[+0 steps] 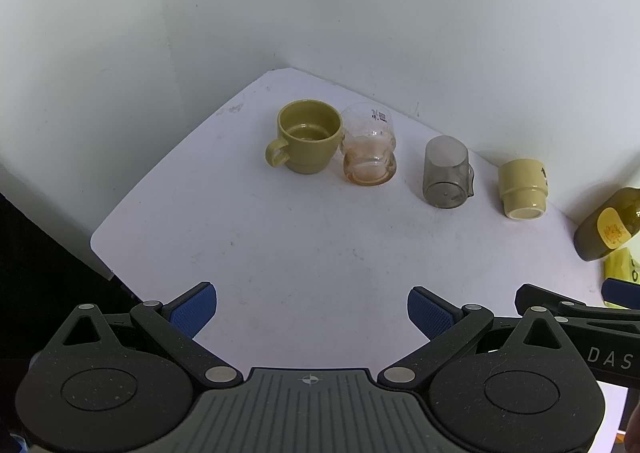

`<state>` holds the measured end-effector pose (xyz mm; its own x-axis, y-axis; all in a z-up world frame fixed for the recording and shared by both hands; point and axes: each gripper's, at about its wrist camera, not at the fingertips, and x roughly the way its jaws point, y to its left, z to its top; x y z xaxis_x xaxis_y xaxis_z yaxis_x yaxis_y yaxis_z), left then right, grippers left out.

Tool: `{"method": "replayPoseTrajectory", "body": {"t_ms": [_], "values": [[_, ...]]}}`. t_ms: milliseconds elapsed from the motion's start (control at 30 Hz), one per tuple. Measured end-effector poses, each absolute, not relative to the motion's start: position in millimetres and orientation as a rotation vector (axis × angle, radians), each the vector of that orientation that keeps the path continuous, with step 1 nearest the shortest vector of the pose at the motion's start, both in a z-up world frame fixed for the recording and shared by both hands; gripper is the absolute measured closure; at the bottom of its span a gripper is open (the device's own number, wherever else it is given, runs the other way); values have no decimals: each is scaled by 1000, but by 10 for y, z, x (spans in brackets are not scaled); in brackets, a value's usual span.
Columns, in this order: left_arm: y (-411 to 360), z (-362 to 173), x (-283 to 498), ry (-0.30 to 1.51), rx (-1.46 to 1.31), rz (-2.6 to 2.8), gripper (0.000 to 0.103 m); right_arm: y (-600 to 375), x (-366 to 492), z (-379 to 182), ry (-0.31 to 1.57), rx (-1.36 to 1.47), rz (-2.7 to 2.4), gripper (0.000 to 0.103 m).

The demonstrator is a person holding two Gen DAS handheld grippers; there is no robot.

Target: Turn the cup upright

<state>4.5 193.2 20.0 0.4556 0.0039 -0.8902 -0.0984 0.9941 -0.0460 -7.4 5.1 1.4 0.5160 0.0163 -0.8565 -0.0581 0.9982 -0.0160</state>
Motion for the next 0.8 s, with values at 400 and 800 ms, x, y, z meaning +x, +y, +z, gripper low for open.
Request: {"method": "replayPoseTrajectory", "body": {"t_ms": [400,800], "values": [[1926,203,35,1098,-98,65,0,50,-98,13,1028,-43,46,0],[1925,203,25,1096,-101,65,0,45,-134,22,1032,-39,45,0]]}}
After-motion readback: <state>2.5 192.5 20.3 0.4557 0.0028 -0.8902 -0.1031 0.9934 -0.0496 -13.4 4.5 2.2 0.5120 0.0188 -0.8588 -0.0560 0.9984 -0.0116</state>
